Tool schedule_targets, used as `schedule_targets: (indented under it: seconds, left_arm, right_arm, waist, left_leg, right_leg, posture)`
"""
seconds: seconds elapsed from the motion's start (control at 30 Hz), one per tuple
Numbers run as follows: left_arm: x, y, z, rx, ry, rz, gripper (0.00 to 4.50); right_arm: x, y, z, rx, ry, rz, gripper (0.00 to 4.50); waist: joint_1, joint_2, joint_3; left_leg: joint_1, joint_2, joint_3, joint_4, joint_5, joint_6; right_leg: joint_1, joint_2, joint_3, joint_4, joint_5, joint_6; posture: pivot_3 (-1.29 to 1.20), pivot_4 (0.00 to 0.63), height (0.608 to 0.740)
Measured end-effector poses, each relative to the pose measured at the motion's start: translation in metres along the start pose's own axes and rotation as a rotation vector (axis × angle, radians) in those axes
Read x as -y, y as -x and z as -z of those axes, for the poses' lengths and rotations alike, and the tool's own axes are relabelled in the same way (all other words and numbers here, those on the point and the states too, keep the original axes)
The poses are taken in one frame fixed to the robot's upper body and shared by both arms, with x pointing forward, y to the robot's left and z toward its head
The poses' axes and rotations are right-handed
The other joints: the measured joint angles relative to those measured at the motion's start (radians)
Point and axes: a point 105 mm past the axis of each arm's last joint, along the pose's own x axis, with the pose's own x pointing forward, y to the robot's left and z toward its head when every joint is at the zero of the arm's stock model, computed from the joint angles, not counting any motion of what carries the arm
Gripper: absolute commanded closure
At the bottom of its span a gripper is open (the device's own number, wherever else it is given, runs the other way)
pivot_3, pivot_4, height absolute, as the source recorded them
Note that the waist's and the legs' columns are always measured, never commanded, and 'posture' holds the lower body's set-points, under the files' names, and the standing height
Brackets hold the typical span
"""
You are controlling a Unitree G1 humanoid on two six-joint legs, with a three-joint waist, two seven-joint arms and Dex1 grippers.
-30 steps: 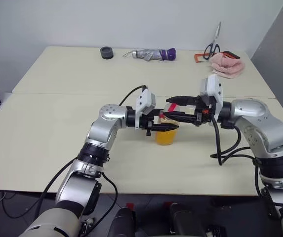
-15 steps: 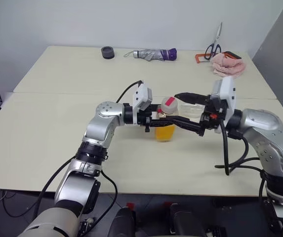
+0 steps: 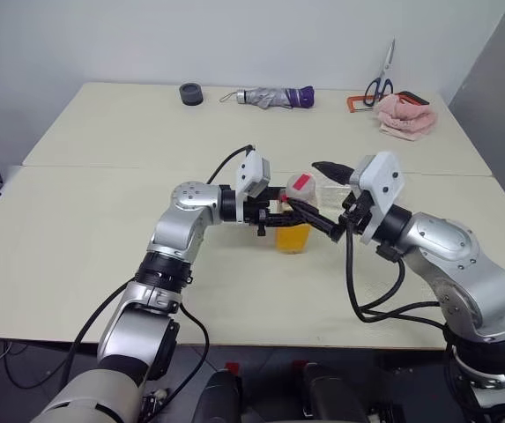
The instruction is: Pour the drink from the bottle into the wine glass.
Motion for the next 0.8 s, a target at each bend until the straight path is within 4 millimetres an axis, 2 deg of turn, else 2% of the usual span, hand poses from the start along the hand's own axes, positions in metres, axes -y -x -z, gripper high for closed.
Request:
schedule_targets:
  seconds: [0.8]
  left_arm:
    - [0.0007,0.0016,0.0029,-0.014,0.004,0.012,2.58]
  right_arm:
    - [0.0039,0.0015,0.004,-0.024,0.021,0.004,0.61]
  waist:
    - [0.0,0.0,0.0]
  left_leg:
    - [0.0,0.0,0.0,0.0,0.0,0.0]
  right_leg:
    - [0.0,0.0,0.0,0.0,0.0,0.0]
  posture:
    - [0.0,0.15,0.74]
